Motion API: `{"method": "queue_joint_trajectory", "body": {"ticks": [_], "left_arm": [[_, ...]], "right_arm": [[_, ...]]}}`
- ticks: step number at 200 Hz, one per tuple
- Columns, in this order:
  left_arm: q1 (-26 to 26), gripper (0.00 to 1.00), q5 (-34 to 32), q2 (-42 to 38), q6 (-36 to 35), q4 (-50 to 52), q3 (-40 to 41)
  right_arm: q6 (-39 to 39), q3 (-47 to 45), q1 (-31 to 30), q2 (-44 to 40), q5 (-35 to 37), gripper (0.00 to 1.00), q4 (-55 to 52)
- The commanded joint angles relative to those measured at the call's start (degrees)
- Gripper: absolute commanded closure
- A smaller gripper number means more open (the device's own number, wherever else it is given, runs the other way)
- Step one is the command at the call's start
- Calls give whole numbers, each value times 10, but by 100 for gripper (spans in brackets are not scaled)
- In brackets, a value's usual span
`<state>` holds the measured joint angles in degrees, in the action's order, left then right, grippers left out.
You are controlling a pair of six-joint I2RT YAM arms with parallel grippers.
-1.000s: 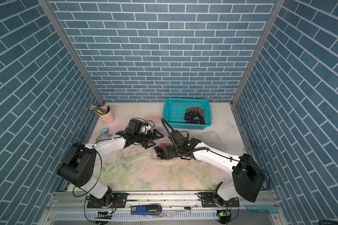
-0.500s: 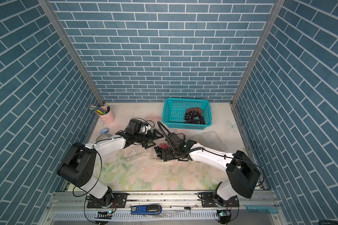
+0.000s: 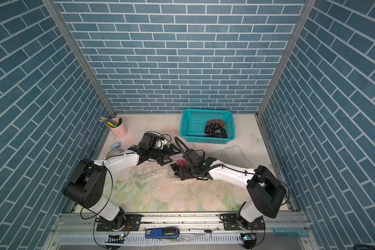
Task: Pack grapes into containers
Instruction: Adjust the grape in the packing box.
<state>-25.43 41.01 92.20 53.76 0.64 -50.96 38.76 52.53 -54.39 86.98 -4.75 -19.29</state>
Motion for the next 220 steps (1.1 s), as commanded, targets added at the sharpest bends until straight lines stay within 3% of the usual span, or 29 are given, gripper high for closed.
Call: {"method": "queue_joint_trajectory", "body": {"ticks": [1,53,75,125,148,220], "left_arm": [[-3,1,-3,-12,-7,8,8],[-2,0,-5,-15,-35,44,-9],[6,0,-15,-23,-79,103,-36],[29,0,-53,-27,-144,199,-78],[27,0,-30,3,-128,179,-79],[26,0,-51,17,-146,195,-86]], "right_arm": [[-6,31,-3,-10,8,13,-42],[-32,84,5,-55,57,8,-107],[-15,64,17,-73,83,2,-107],[35,4,37,-65,61,2,-55],[57,-18,38,-57,69,7,-26],[46,-44,86,-25,57,38,45]]}}
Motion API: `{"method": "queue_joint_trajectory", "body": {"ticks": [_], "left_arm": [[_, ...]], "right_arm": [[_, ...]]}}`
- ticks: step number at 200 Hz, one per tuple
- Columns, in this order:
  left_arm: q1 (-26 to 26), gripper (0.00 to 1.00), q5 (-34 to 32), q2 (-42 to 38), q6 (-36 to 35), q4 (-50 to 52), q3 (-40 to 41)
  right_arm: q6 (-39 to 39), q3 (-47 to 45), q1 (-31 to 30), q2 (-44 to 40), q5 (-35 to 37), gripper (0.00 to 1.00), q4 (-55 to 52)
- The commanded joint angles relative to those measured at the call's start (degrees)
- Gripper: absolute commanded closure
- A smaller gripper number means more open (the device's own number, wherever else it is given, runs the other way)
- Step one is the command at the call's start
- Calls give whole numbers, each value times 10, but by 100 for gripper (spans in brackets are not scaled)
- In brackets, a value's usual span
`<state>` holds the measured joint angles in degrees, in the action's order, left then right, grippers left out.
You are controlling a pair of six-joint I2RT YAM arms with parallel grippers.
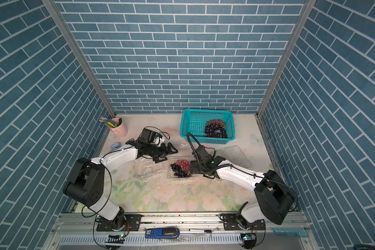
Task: Pack grapes into containers
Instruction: Adjust the grape in the packing box, then close the packing box at the center of the board.
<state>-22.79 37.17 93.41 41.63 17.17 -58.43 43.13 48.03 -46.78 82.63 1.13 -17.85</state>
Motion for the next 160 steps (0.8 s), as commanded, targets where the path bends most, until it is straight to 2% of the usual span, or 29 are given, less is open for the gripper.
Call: {"method": "queue_joint_trajectory", "body": {"ticks": [1,14,35,90,127,160], "left_arm": [[1,0,-13,6,-24,30,-12],[1,0,-16,10,-31,37,-11],[3,0,-17,19,-36,44,-11],[23,0,-20,26,-57,63,-9],[41,0,-26,23,-68,74,-11],[42,0,-10,59,-57,59,-34]], "right_arm": [[2,1,10,19,-2,38,31],[-4,3,17,30,-4,45,36],[-19,10,24,45,-4,47,44],[-83,60,25,115,-6,70,35],[-166,123,25,158,-11,71,8],[-238,183,26,201,-10,71,-30]]}}
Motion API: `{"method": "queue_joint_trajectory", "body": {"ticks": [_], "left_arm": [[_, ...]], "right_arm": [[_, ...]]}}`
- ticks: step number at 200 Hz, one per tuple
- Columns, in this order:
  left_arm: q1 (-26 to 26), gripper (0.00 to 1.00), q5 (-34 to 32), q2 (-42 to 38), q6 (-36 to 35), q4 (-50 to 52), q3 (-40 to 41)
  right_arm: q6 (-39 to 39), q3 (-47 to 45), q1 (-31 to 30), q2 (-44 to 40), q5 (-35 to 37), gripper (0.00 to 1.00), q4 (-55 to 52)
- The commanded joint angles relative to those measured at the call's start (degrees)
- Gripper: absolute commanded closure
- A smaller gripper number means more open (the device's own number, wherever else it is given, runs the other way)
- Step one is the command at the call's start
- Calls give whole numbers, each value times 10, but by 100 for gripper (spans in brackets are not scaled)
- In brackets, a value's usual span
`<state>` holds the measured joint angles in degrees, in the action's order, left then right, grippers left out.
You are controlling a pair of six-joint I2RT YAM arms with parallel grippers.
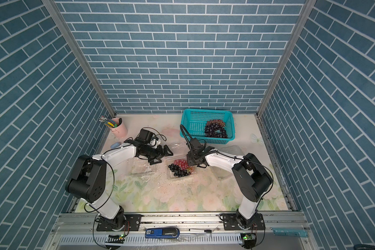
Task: Pack grapes into containers
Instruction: Close the packing box at the center of the board.
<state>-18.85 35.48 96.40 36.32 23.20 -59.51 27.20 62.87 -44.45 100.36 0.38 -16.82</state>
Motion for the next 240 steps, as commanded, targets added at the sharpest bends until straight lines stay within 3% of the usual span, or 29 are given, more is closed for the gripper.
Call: {"method": "queue_joint_trajectory", "body": {"ticks": [1,50,117,176,240], "left_arm": [[2,0,7,29,-4,-2,-23],[3,0,-10,59,-2,6,-58],[1,1,48,65,60,-122,-8],[2,0,68,63,105,-209,24],[2,1,57,15,109,-233,54]], "right_arm": [[-80,36,2,24,-3,71,-41],[-90,64,10,27,-5,69,-50],[-38,11,17,-33,-25,49,-25],[-41,44,38,30,-84,46,-1],[-90,88,38,74,-135,49,9]]}}
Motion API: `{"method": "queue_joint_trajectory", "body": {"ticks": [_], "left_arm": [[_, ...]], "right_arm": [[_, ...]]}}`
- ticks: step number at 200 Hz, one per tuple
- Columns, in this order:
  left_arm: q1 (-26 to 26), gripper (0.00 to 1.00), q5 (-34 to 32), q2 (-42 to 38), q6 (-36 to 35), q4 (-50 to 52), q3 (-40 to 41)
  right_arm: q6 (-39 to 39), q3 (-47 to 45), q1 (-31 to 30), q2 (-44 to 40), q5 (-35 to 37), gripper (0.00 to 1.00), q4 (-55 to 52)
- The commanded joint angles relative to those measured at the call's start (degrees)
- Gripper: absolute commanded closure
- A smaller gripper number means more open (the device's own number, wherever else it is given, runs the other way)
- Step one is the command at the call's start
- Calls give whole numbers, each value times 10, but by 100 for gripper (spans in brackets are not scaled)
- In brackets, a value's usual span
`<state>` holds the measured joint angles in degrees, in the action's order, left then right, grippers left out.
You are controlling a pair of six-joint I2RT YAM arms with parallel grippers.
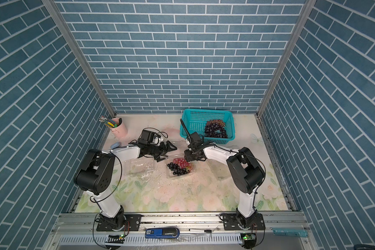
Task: Pack grapes into containers
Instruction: Close the packing box at the center of the board.
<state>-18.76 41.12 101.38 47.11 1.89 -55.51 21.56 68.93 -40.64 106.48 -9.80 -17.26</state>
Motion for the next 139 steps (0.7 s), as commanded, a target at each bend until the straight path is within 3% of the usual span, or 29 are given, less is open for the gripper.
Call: {"method": "queue_joint_trajectory", "body": {"ticks": [1,77,139], "left_arm": [[1,1,0,-35,1,-20,14],[26,0,-12,-80,-36,41,3],[61,0,-11,-113,-54,61,20]], "right_arm": [[-34,29,-1,13,-34,49,14],[-104,87,-1,52,-76,50,1],[-139,135,-1,79,-59,50,-41]]}}
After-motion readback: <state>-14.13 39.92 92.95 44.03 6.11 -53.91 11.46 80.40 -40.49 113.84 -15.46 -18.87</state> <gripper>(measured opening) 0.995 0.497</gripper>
